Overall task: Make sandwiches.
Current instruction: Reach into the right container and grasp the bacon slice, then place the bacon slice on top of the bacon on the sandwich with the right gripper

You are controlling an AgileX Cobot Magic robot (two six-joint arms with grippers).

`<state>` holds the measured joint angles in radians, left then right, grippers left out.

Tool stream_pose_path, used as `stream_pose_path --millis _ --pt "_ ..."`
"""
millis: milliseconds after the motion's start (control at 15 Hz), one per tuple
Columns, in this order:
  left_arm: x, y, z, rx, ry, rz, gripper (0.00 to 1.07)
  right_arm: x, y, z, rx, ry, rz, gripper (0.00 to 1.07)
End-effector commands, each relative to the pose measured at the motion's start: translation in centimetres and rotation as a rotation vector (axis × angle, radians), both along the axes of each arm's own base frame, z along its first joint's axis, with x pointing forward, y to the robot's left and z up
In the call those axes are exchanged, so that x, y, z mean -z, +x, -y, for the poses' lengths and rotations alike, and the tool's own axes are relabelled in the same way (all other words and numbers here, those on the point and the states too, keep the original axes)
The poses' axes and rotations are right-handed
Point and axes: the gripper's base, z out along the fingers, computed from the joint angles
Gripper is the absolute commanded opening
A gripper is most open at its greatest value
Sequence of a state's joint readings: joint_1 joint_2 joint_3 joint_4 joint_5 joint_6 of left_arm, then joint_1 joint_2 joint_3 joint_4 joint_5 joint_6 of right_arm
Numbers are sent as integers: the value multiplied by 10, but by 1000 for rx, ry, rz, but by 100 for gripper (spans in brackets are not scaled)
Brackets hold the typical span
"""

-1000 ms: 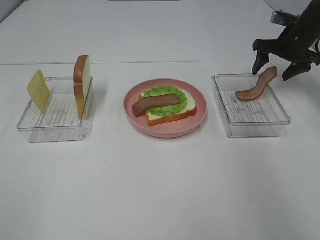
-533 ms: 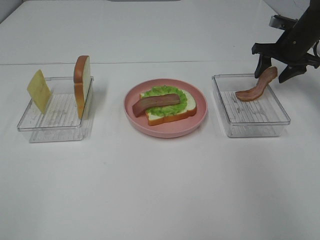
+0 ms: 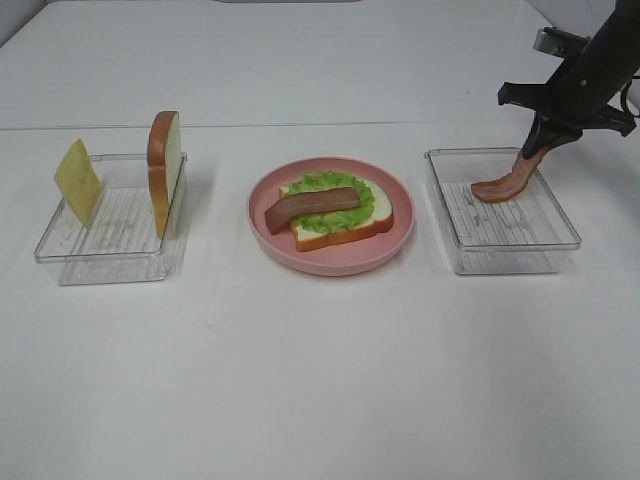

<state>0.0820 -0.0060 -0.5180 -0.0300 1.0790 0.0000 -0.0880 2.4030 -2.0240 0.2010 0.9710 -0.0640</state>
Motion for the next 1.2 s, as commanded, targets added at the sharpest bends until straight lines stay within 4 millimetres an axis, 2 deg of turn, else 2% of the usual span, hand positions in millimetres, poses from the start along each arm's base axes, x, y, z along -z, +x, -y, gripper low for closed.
stream_pose_path --millis 67,200,400,467,533,600,667,733,867,933,1000,1067,1200 --pt "0 -2 0 3 -3 14 100 -15 -2 5 -17 -36 26 0" --pt "0 -2 0 3 -3 14 100 -26 -4 4 -21 -36 33 0" --pt "0 -2 0 3 -3 14 100 -63 -14 0 -35 0 60 0" --pt "0 -2 0 3 -3 14 100 -69 -15 -2 -42 14 63 0" --pt "0 -2 0 3 -3 14 100 -83 -20 -8 -56 40 76 0" --pt "0 -2 0 3 -3 14 100 -101 -26 -24 -102 43 87 0" --pt "0 -2 0 2 -4 14 100 -106 -28 -30 -116 43 91 0" --pt "0 -2 0 2 -4 14 100 -119 -34 -48 -157 44 107 0" --pt "0 -2 0 2 -4 14 100 -143 -50 -103 -285 50 125 0" --pt "0 -2 0 2 -4 14 100 -146 -58 -130 -348 54 119 0" --pt "0 -2 0 2 -4 14 100 -147 -61 -141 -372 56 119 0" --pt "0 -2 0 2 -4 14 100 -147 -73 -179 -455 62 106 0" --pt "0 -2 0 2 -4 14 100 -147 -88 -219 -538 71 109 0"
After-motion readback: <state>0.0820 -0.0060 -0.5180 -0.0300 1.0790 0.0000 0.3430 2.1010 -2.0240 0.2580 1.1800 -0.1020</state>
